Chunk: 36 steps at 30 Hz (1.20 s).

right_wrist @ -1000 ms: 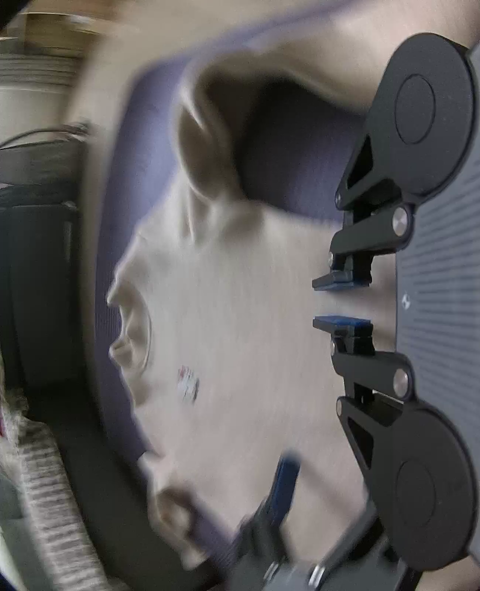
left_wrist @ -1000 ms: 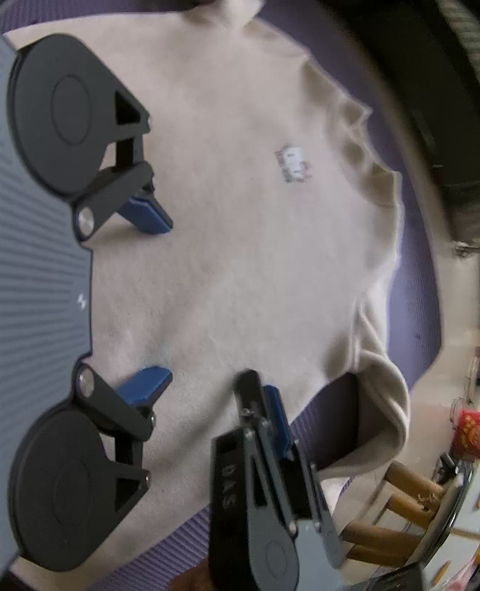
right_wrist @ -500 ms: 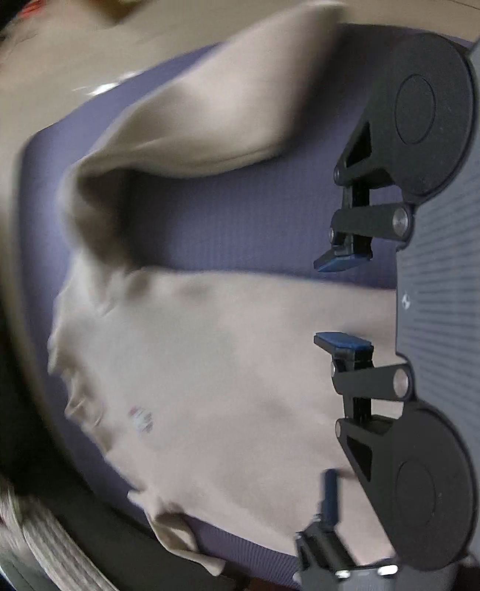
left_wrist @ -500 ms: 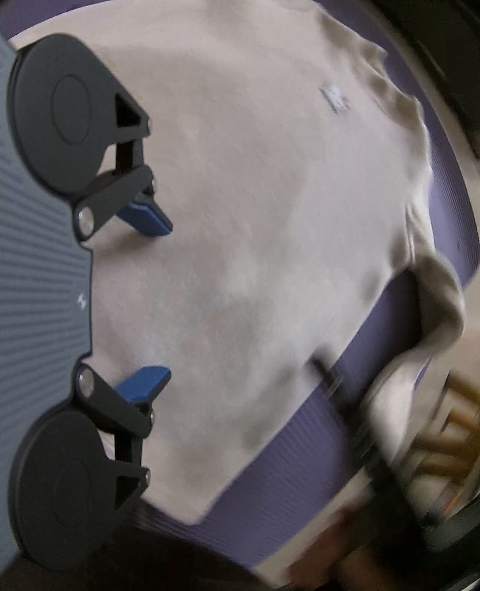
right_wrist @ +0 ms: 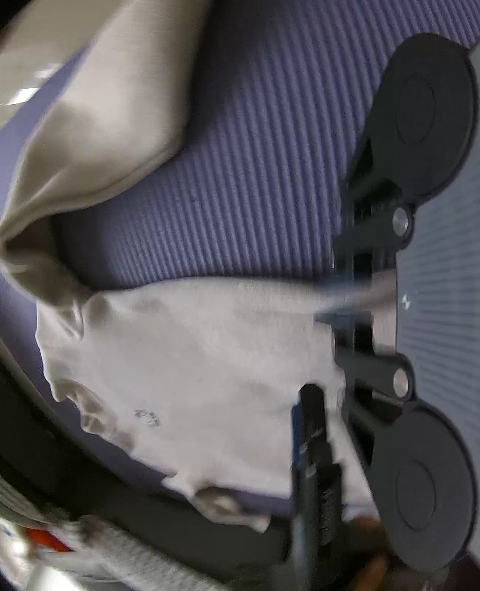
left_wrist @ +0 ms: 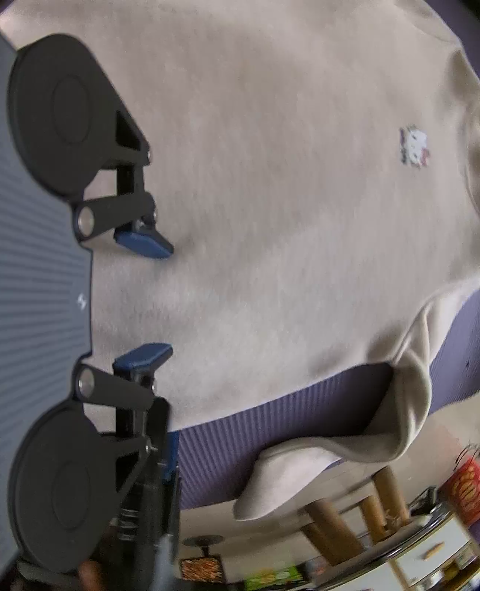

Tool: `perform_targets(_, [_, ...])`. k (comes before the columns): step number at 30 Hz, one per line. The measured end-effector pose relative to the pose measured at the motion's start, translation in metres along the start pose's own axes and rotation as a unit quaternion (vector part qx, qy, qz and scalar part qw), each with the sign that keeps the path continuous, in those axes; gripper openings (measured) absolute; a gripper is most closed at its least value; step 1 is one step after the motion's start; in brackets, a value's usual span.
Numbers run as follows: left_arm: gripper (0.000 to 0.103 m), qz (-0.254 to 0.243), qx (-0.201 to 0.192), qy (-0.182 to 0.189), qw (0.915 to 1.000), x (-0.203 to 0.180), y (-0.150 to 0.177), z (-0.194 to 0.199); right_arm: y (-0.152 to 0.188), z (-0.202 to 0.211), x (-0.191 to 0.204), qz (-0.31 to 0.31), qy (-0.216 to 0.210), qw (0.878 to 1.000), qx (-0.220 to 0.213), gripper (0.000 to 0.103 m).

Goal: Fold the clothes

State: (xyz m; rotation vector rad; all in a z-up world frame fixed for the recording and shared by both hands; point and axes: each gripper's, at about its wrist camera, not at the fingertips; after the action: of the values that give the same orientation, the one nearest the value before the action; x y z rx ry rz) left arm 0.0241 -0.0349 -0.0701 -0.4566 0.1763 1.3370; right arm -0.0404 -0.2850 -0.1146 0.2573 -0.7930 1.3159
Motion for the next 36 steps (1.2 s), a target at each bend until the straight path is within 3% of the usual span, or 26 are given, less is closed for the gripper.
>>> perform_targets(5, [0.058, -0.024, -0.011, 0.005, 0.9996, 0.003, 0.006, 0.000, -0.004, 0.020, 0.001, 0.005, -0.040, 0.999, -0.022, 0.008])
perform_targets(7, [0.063, -0.035, -0.011, 0.006, 0.9993, 0.002, 0.008, -0.001, -0.002, 0.011, -0.001, 0.006, -0.025, 1.000, -0.003, 0.014])
perform_targets(9, [0.070, -0.051, -0.008, 0.006, 0.9987, -0.001, 0.010, -0.001, -0.001, -0.001, -0.006, 0.006, 0.010, 1.000, 0.011, 0.028])
perform_targets(11, [0.073, -0.074, -0.006, 0.000, 0.9972, -0.007, 0.015, -0.001, -0.003, -0.008, -0.012, 0.004, 0.030, 0.999, 0.011, 0.029])
perform_targets(14, [0.076, -0.129, -0.011, -0.017, 0.9914, -0.017, 0.028, -0.002, -0.011, -0.015, -0.017, 0.000, 0.020, 1.000, -0.011, 0.030])
perform_targets(17, [0.082, -0.166, -0.016, -0.022, 0.9857, -0.021, 0.043, -0.002, -0.016, -0.024, -0.011, 0.026, 0.021, 0.999, -0.031, 0.029])
perform_targets(18, [0.083, -0.178, -0.019, -0.024, 0.9836, -0.021, 0.048, -0.002, -0.017, -0.027, -0.007, 0.043, 0.023, 0.998, -0.036, 0.008])
perform_targets(21, [0.083, -0.194, -0.024, -0.029, 0.9802, -0.021, 0.056, -0.002, -0.018, -0.024, -0.004, 0.049, 0.061, 0.996, -0.050, 0.007])
perform_targets(23, [0.083, -0.193, -0.024, -0.025, 0.9805, -0.019, 0.056, -0.002, -0.022, -0.022, -0.012, 0.023, 0.065, 0.996, -0.050, 0.007])
perform_targets(26, [0.083, -0.182, -0.023, -0.018, 0.9829, -0.016, 0.053, -0.002, -0.024, -0.025, -0.014, 0.031, 0.062, 0.997, -0.042, 0.013])
perform_targets(29, [0.079, -0.154, -0.023, -0.012, 0.9877, -0.010, 0.049, 0.002, -0.028, -0.020, -0.021, 0.005, 0.048, 0.997, -0.060, 0.028])
perform_targets(32, [0.069, -0.111, -0.032, 0.018, 0.9932, 0.003, 0.052, 0.011, -0.039, -0.025, -0.024, -0.001, 0.042, 0.995, -0.085, 0.028])
perform_targets(35, [0.062, -0.119, -0.024, 0.046, 0.9915, 0.005, 0.059, 0.012, -0.047, -0.036, -0.024, 0.002, 0.025, 0.994, -0.102, 0.025])
perform_targets(36, [0.062, -0.125, -0.016, 0.059, 0.9903, 0.005, 0.061, 0.010, -0.047, -0.037, -0.022, 0.012, 0.028, 0.995, -0.099, 0.011])
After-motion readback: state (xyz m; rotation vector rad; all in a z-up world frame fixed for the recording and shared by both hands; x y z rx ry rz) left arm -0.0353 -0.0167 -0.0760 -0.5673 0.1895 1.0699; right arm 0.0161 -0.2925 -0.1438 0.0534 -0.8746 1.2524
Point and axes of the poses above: each gripper's, at about its wrist camera, not at the fingertips, and z roughly against the way its jaws point, x to its left, y to its underside, and after that the axes turned 4 degrees about z, right-handed
